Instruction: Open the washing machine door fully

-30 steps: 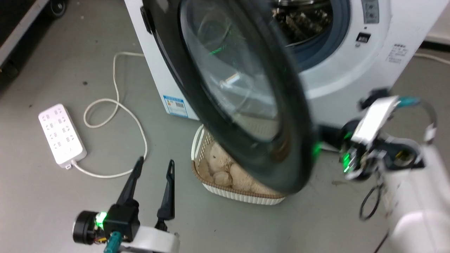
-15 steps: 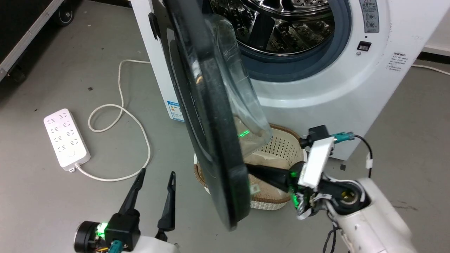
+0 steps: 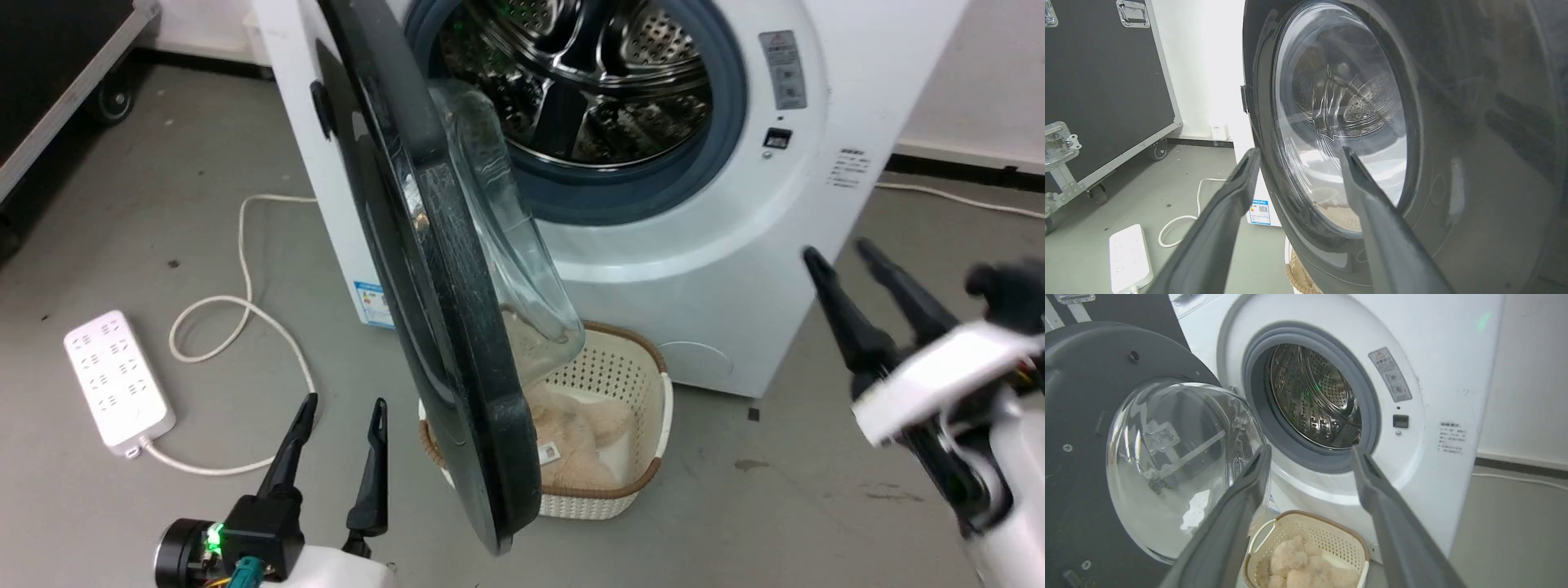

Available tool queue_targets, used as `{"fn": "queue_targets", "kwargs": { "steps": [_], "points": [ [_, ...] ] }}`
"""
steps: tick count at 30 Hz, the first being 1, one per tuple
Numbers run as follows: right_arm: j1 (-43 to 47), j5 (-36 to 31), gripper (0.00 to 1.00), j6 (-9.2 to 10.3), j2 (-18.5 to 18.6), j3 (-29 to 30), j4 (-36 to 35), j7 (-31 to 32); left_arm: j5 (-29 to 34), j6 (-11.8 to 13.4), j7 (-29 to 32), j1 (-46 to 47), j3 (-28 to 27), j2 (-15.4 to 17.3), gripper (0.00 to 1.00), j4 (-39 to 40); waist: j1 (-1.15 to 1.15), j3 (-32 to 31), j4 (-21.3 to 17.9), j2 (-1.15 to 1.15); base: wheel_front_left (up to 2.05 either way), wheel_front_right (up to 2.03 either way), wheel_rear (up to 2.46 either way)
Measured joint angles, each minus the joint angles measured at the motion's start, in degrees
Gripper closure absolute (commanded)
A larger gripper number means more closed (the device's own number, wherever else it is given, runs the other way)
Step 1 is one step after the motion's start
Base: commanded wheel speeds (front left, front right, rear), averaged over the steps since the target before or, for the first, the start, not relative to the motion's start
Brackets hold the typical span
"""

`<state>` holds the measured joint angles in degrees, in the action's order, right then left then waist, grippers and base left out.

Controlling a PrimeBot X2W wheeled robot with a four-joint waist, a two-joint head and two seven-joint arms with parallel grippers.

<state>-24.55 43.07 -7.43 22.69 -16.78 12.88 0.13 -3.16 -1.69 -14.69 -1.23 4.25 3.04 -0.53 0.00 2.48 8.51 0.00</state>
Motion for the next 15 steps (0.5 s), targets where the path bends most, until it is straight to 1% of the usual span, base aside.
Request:
{"fn": "queue_targets", "kwargs": {
  "steps": [3,6,7,9,12,13,15],
  "points": [
    [4.1,-10.2,0.00,-0.01,0.2,3.8,-2.6,-6.3,0.0,0.0,0.0,0.0,-0.8,0.1,0.00,-0.1,-0.01,-0.7,-1.0,0.00,0.00,0.00,0.00],
    [8.5,-20.4,0.00,-0.01,-1.0,8.0,-6.0,-9.3,0.0,0.0,0.0,0.0,-1.5,0.4,0.00,0.0,-0.01,-1.4,-2.0,0.00,0.00,0.00,0.00],
    [10.3,-23.4,0.00,-0.01,-1.9,9.4,-7.4,-9.9,0.0,0.0,0.0,0.0,-1.6,0.4,0.00,0.1,-0.01,-1.5,-2.2,0.00,0.00,0.00,0.00],
    [13.8,-29.4,0.00,-0.01,-4.6,12.2,-10.4,-11.0,0.0,-0.1,0.0,0.0,-1.8,0.4,0.00,0.4,-0.01,-1.6,-2.5,0.00,0.00,0.00,0.00],
    [18.7,-36.9,0.00,-0.01,-9.5,15.4,-15.5,-12.1,0.0,-0.3,0.0,-0.1,-2.2,0.5,0.00,0.9,0.00,-1.4,-2.6,0.00,0.00,0.00,0.00],
    [20.4,-39.1,0.00,-0.01,-11.6,16.8,-17.2,-12.6,0.0,-0.5,0.0,-0.1,-2.2,0.5,0.00,1.0,0.00,-1.3,-2.6,0.00,0.00,0.00,0.00],
    [23.7,-41.0,0.00,-0.10,-16.2,18.9,-19.9,-13.4,0.0,-0.5,0.0,-0.2,-2.2,0.5,0.00,1.4,-0.01,-1.1,-2.5,0.00,0.00,0.00,0.00]
  ]
}}
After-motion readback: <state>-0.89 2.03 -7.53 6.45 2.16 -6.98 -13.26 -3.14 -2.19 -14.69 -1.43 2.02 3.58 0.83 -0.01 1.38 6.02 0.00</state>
